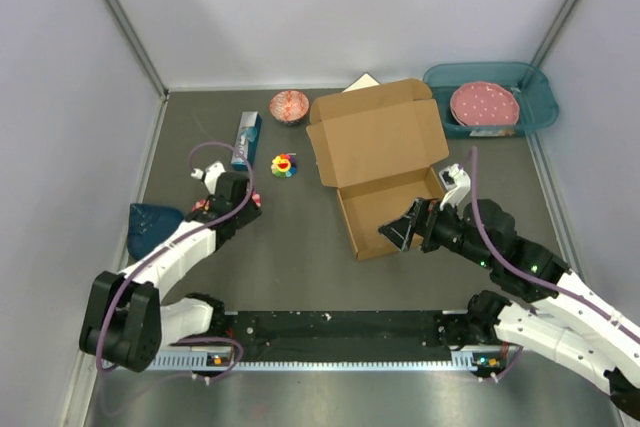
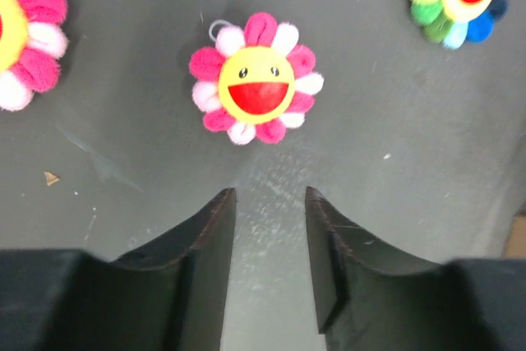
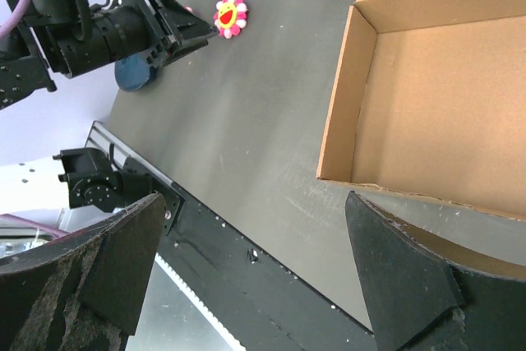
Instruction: Fold the paper box
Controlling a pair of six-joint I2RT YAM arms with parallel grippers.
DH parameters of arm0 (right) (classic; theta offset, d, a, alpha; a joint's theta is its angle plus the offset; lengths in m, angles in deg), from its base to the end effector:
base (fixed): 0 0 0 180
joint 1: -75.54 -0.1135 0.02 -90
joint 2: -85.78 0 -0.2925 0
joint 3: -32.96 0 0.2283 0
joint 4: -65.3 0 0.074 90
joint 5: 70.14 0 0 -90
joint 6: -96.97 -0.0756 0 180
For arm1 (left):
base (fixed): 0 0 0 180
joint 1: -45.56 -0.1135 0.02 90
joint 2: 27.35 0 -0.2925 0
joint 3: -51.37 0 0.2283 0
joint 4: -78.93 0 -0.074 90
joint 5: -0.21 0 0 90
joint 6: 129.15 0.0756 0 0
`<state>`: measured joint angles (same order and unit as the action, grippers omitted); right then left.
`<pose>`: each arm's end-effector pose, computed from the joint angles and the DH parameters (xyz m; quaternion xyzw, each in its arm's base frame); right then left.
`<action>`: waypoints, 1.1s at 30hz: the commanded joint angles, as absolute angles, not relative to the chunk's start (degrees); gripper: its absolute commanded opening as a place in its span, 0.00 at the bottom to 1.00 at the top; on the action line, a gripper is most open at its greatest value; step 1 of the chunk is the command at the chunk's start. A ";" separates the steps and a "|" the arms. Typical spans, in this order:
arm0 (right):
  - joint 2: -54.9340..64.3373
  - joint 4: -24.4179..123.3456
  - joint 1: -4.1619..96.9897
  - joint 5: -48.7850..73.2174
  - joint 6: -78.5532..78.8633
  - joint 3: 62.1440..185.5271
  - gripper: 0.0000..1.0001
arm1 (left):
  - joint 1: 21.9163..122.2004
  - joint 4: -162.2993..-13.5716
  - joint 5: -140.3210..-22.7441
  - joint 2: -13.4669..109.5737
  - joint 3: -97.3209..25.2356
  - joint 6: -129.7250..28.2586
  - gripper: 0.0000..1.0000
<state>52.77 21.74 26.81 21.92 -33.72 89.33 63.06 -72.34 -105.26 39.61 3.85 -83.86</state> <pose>0.0843 0.0919 0.3117 -0.0472 0.8187 0.3920 0.4169 0.2147 -0.0465 0.1973 -0.2644 0.8883 -0.0751 0.3678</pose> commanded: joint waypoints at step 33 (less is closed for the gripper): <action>52.12 23.78 26.23 21.97 -33.20 90.83 0.91 | 59.09 -77.83 -107.20 58.87 -3.60 -82.22 0.06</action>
<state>52.46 21.74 26.81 21.70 -33.67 89.33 59.45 -76.77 -107.71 58.05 -4.69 -82.68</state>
